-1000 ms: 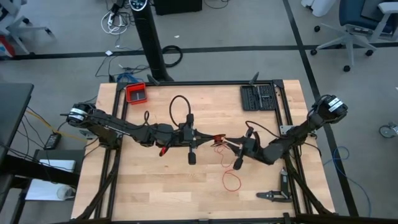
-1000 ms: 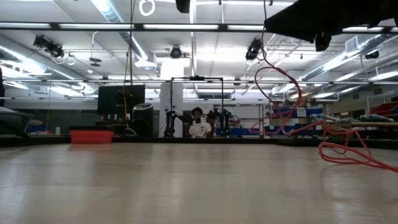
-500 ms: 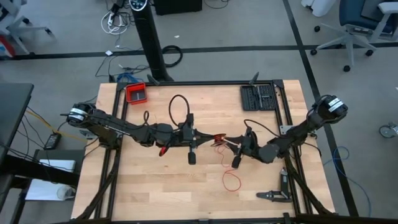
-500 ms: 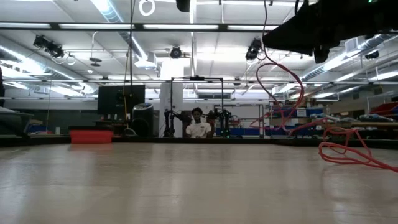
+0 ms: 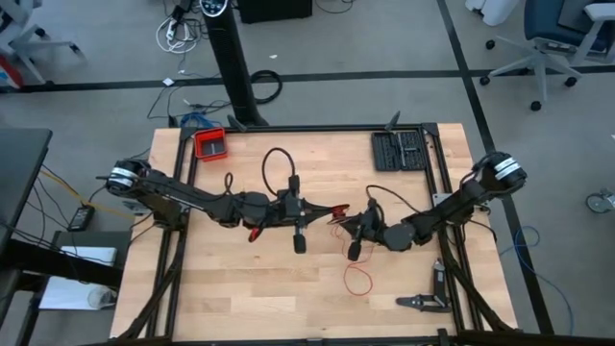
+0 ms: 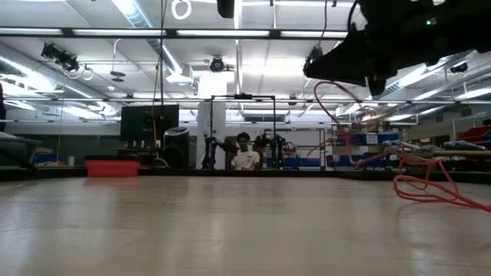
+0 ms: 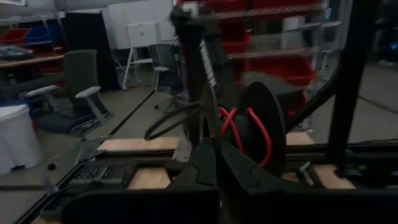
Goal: Coil cords
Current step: Coil the red wire onto the spool
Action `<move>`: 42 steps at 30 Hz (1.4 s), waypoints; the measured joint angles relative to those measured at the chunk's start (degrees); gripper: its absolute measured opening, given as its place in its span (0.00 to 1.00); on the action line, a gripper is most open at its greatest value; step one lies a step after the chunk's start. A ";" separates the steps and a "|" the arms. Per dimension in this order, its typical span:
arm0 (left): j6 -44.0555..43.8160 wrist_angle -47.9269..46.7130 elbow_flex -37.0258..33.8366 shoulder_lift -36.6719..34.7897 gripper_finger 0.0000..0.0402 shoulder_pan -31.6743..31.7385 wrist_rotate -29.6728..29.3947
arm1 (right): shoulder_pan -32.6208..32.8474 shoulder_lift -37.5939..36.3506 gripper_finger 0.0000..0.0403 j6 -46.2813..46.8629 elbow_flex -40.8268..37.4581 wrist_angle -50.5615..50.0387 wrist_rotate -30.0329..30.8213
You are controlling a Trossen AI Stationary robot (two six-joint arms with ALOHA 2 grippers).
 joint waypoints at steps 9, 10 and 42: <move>0.12 4.41 0.02 4.52 0.00 0.10 -6.24 | -0.89 11.18 0.01 -2.59 10.38 -0.07 -3.02; 0.14 4.22 0.01 4.52 0.00 0.10 -7.25 | -0.87 11.89 0.01 -3.03 11.31 -0.02 -3.12; 1.69 -4.76 -0.16 4.66 0.00 0.01 -15.30 | 3.62 5.76 0.00 -28.95 24.87 -8.25 7.58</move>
